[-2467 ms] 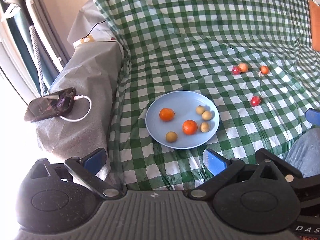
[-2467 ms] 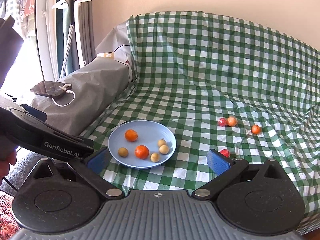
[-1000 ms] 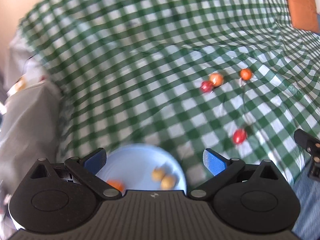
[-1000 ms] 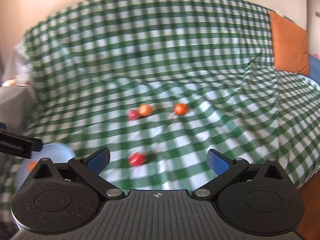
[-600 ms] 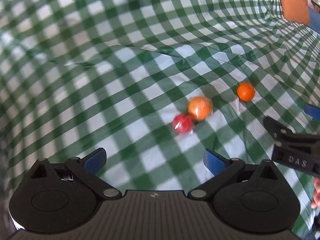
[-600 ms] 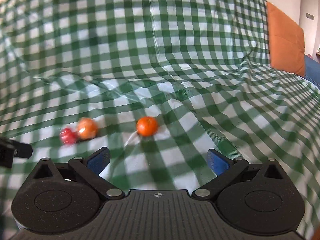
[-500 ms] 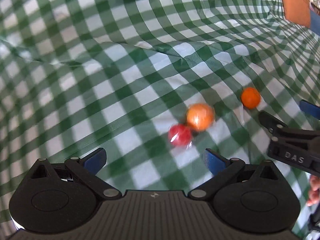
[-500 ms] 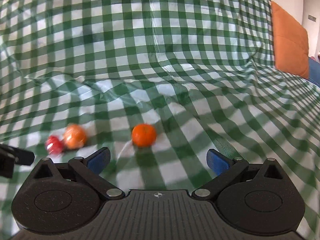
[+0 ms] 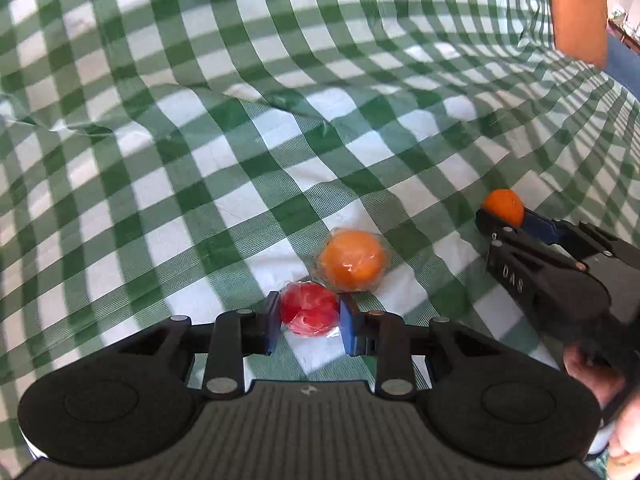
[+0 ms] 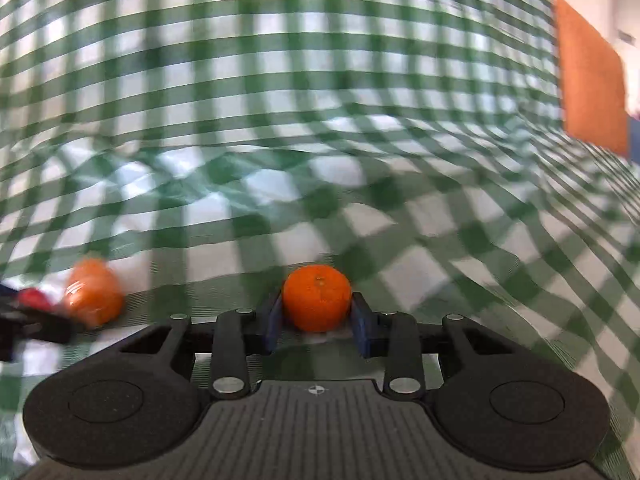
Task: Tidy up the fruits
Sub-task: 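Grasp the bagged red fruit with the left tool while the right tool grasps an orange, then carry the bagged red fruit and orange over the blue plate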
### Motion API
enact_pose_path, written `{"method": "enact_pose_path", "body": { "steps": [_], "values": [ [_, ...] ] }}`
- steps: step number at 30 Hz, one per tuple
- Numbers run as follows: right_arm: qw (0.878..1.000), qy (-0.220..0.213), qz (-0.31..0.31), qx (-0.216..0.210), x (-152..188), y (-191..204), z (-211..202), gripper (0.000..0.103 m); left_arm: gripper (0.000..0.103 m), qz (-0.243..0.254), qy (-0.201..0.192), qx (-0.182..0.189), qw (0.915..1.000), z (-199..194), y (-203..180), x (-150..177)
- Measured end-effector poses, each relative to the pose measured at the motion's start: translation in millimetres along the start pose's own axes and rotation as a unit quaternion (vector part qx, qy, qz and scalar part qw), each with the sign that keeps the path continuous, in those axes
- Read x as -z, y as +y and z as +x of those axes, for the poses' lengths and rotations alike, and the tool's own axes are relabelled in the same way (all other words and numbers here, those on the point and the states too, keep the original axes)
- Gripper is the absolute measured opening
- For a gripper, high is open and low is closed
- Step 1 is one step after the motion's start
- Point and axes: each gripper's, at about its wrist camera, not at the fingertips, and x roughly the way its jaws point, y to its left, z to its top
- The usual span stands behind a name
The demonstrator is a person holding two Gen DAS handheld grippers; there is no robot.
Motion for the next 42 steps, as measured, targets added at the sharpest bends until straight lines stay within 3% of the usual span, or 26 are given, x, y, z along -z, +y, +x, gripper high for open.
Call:
{"method": "enact_pose_path", "body": {
  "steps": [5,10,18,22,25,29,36,42],
  "values": [
    [1.000,-0.002,0.009,0.026,-0.8,-15.0,-31.4,0.036,0.033,-0.032,0.015,-0.012,0.9993,-59.3,9.7,21.7],
    [0.999,-0.035,-0.009,0.015,-3.1,-20.7,-124.5,0.036,0.033,-0.036,0.035,-0.070,0.9963,-136.0,14.6,68.9],
    [0.992,-0.014,-0.034,-0.119,30.0,6.7,-284.5,0.036,0.033,-0.078,0.050,-0.105,0.9901,-251.9,34.1,158.5],
    [0.976,0.010,-0.046,-0.211,42.3,37.9,-341.4,0.037,0.033,-0.109,0.044,-0.107,0.9873,-298.5,42.2,196.6],
    [0.967,0.009,-0.070,-0.246,52.4,63.7,-377.9,0.037,0.033,-0.123,0.031,-0.118,0.9849,-329.0,46.4,222.1],
    [0.955,0.009,-0.095,-0.280,62.5,84.5,-414.0,0.037,0.033,-0.143,0.013,-0.111,0.9834,-359.0,50.3,250.4],
    [0.945,-0.011,-0.145,-0.294,72.5,108.9,-462.6,0.037,0.033,-0.158,-0.014,-0.111,0.9811,-389.4,52.2,287.2],
    [0.940,-0.017,-0.173,-0.292,78.8,116.8,-480.7,0.037,0.033,-0.188,-0.024,-0.103,0.9764,-398.2,58.0,308.2]
  ]
}}
